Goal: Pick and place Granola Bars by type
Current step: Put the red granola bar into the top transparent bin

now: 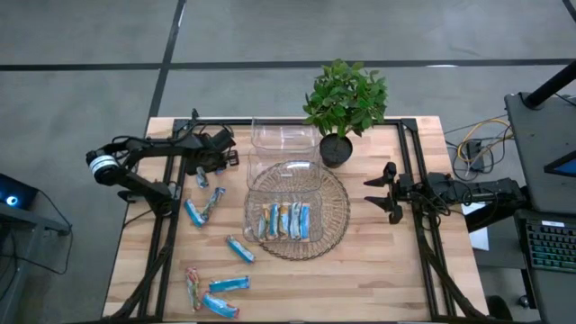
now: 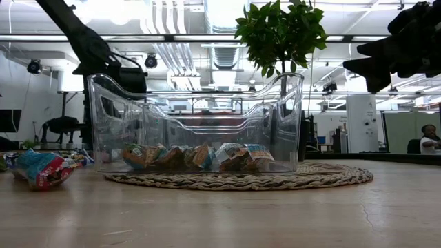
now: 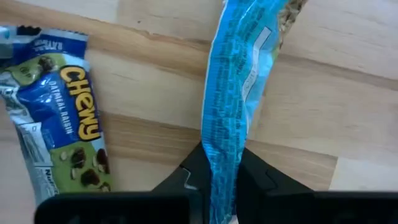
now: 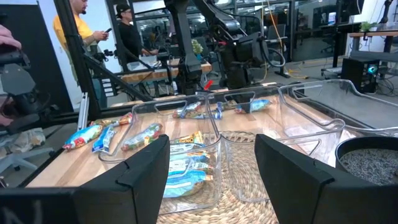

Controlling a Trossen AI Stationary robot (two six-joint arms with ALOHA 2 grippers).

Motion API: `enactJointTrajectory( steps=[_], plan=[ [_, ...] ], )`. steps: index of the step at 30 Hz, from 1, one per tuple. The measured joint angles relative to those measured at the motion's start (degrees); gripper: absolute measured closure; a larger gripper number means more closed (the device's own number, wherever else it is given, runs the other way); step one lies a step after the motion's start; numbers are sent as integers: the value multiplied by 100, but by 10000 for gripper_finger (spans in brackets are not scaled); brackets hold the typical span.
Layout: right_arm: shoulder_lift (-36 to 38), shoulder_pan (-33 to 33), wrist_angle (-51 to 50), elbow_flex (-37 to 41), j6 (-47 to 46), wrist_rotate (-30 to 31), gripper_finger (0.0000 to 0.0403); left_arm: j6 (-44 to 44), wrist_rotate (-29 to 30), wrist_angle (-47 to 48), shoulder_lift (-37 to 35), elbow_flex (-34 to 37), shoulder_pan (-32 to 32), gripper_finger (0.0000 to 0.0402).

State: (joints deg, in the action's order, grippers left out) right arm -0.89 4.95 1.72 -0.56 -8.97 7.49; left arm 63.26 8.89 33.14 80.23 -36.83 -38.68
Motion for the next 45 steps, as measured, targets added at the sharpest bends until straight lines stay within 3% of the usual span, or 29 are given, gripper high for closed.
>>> enactJointTrajectory(
  steps=[5,18,29,35,45],
  plan=[
    [-1,1,0,-1,0,0,179,-51,-314,360,-136,-317,2,383],
    [-2,1,0,-1,0,0,179,-510,-233,1786,-395,-2605,-33,386],
    [-2,1,1,0,0,0,179,-823,-130,2575,246,-4461,-33,386],
    [0,0,0,0,0,0,179,-953,-136,2696,562,-4999,-65,386],
    [-2,1,0,-2,0,0,179,-1136,-241,2634,1799,-5639,-81,386]
  ],
)
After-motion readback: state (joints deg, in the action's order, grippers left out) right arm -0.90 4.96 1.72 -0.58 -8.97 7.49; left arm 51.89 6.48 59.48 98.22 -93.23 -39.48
